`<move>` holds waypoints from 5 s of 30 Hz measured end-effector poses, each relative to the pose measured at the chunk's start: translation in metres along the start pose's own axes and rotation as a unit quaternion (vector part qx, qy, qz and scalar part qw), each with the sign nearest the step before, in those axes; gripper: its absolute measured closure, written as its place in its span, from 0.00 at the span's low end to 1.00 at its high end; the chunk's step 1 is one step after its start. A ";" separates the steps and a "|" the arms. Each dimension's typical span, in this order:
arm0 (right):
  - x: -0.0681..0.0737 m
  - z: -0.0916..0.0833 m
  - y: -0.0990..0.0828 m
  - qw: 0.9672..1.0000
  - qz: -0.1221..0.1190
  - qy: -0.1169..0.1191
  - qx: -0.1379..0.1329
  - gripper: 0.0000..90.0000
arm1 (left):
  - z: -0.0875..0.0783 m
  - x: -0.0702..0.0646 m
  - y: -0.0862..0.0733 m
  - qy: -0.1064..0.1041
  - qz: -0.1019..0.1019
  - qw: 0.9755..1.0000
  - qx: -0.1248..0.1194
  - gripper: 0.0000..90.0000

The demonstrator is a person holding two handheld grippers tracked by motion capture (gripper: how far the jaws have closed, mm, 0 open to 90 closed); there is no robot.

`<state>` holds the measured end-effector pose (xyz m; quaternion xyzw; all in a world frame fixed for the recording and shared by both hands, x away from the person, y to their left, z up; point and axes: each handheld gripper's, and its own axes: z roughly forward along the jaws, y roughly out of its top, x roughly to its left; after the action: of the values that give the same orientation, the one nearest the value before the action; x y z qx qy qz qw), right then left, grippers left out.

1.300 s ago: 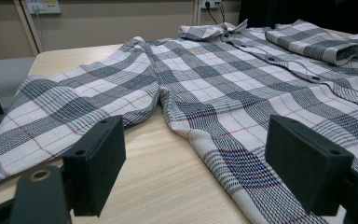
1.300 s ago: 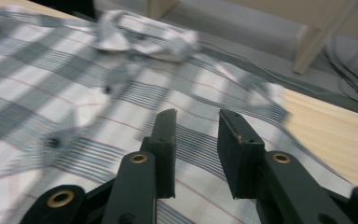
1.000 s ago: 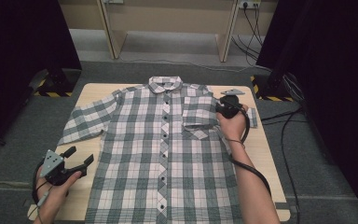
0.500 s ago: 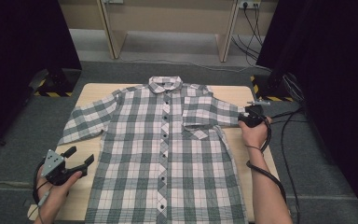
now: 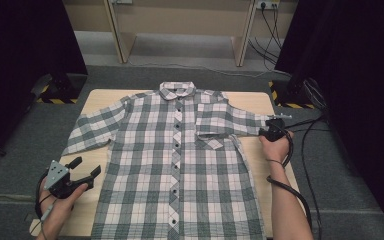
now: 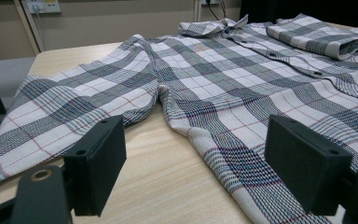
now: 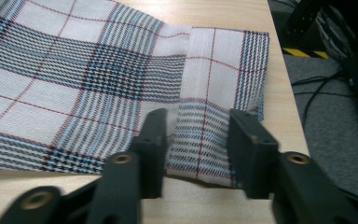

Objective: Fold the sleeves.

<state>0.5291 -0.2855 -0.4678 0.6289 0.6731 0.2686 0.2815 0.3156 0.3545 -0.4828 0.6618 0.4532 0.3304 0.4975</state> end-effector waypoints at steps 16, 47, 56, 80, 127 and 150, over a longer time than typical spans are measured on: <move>-0.001 -0.023 0.003 0.998 0.018 0.002 -0.060 0.90 | 0.000 0.000 0.000 0.000 0.001 1.000 0.001 0.22; 0.078 -0.135 0.051 0.961 -0.036 0.122 -0.247 0.90 | 0.000 0.000 0.000 -0.002 0.000 1.000 0.002 0.22; 0.105 -0.160 0.063 0.948 -0.064 0.147 -0.277 0.90 | 0.000 0.000 0.000 -0.002 0.000 1.000 0.001 0.22; 0.107 -0.220 0.097 0.925 -0.087 0.151 -0.337 0.92 | 0.000 0.000 0.000 -0.002 0.001 1.000 0.001 0.22; 0.147 -0.208 0.048 0.914 -0.134 0.238 -0.299 0.92 | 0.000 0.000 0.000 -0.002 0.000 1.000 0.000 0.22; 0.175 -0.211 0.029 0.905 -0.152 0.271 -0.291 0.92 | 0.000 0.000 0.000 -0.002 0.001 1.000 0.000 0.22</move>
<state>0.3890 -0.1108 -0.3076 0.3118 0.7025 0.5672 0.2960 0.3157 0.3542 -0.4828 0.6633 0.4514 0.3295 0.4976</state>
